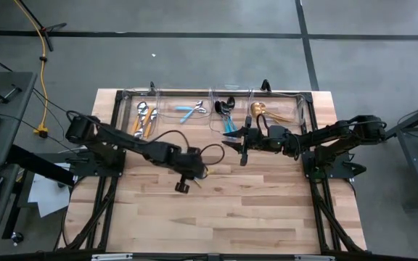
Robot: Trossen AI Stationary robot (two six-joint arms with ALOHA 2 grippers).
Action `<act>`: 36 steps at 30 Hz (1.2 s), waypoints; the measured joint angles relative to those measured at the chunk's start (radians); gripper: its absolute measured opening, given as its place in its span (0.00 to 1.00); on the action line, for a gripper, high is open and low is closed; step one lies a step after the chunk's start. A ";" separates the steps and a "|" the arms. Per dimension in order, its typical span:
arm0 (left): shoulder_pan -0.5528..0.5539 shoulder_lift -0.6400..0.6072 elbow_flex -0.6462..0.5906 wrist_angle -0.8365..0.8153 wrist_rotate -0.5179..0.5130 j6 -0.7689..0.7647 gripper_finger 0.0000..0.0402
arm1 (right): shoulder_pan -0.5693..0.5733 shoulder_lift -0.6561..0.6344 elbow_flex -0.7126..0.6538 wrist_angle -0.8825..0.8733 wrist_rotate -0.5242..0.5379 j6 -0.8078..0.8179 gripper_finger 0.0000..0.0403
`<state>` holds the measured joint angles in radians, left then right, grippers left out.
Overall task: Sort silverware by color (type)
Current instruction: Put the blue spoon into the right transparent bin
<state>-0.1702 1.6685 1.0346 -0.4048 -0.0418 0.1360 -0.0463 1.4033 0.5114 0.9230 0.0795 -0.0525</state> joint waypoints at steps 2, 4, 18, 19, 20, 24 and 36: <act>-0.023 -0.035 -0.040 0.079 0.000 -0.001 0.00 | 0.000 0.000 0.000 0.000 0.000 0.000 0.29; -0.042 -0.072 -0.100 0.193 0.000 -0.006 0.00 | 0.000 0.000 0.000 -0.005 0.000 0.001 0.29; 0.027 -0.172 -0.353 0.661 -0.047 -0.105 0.01 | 0.000 0.000 0.000 0.011 0.000 0.002 0.29; 0.034 -0.167 -0.353 0.661 -0.026 -0.115 0.01 | 0.000 0.000 0.000 0.008 0.000 0.002 0.29; 0.036 -0.157 -0.353 0.669 -0.018 -0.121 0.02 | 0.000 0.000 0.000 0.003 0.000 0.002 0.29; 0.034 -0.117 -0.353 0.704 0.013 -0.121 0.09 | 0.000 0.000 0.000 0.002 0.000 0.009 0.29; -0.046 -0.083 -0.243 0.272 0.020 -0.007 0.42 | -0.002 0.000 0.000 0.001 0.000 0.001 0.29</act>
<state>-0.2167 1.5853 0.7916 -0.1327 -0.0219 0.1290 -0.0479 1.4033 0.5114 0.9242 0.0795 -0.0512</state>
